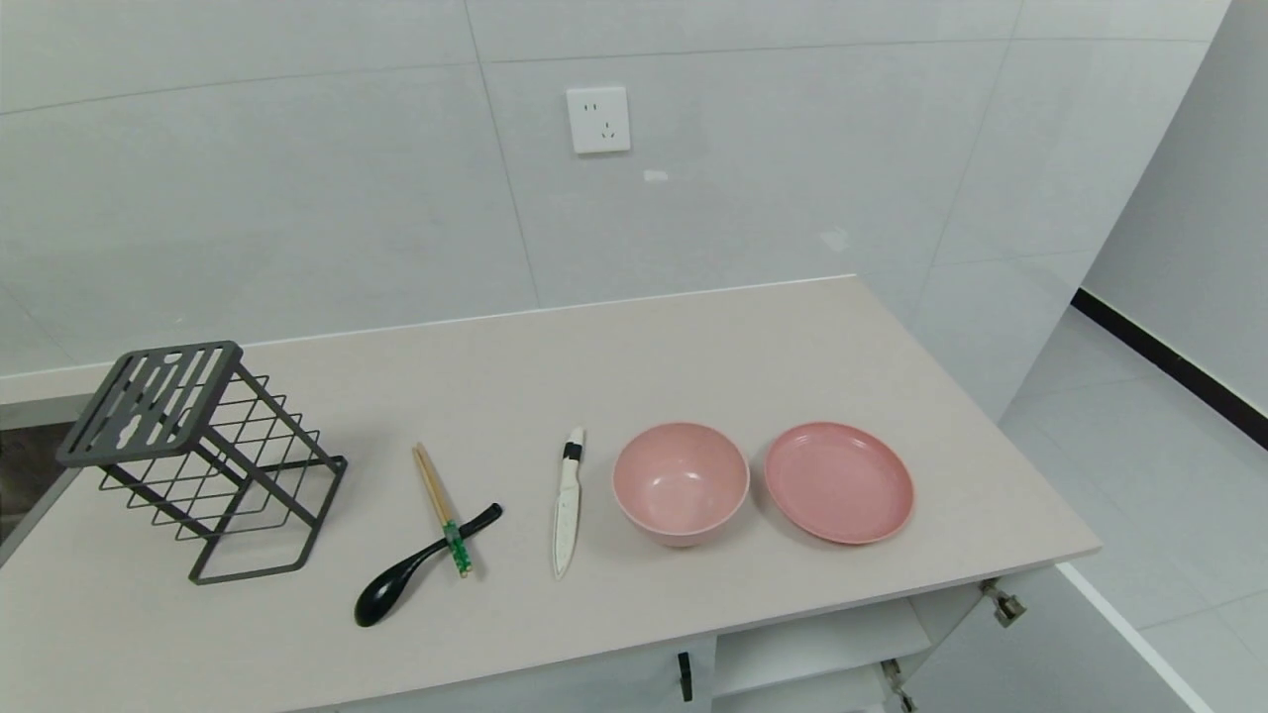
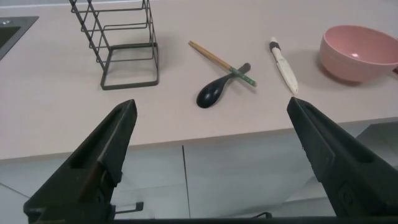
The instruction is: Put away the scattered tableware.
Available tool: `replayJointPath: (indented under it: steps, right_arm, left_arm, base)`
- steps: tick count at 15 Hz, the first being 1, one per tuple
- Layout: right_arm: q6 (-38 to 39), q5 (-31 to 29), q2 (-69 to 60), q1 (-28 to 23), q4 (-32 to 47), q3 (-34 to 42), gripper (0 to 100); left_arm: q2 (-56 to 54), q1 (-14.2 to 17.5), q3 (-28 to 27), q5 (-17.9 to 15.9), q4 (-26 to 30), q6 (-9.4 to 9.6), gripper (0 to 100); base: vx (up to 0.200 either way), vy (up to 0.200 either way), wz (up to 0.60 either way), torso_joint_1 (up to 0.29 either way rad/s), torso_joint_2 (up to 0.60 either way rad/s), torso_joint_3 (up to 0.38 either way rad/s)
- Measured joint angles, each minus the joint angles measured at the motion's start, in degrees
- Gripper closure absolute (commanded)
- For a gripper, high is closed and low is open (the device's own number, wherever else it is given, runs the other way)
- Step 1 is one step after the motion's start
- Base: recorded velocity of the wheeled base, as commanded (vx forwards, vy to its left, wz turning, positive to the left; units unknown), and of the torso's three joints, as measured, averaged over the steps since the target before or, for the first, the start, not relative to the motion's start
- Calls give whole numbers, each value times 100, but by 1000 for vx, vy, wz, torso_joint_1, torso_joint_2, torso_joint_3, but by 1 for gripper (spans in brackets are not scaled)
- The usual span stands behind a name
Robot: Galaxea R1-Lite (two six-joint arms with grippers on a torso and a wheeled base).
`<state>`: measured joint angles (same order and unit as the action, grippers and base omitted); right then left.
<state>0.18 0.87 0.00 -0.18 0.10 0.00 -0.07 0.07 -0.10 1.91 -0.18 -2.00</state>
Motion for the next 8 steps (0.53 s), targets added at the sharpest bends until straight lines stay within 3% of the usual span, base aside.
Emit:
replayJointPath:
  steps: [4,7,8]
  right_arm:
    - [-9,0,0,0,0,0,0]
    - [-5,2,0,0,0,0,0]
    - [-5,-7,0,0,0,0,0]
  left_arm:
    - [0,0,0,0,2,-24,0]
    - [0,2,0,0,2,-21,0]
    - [0,2,0,0,2,-27,0]
  base:
    - [0,0,0,8,-13,-5]
    - [200,0,0,-1,-2,1]
    - [0,0,0,0,0,0]
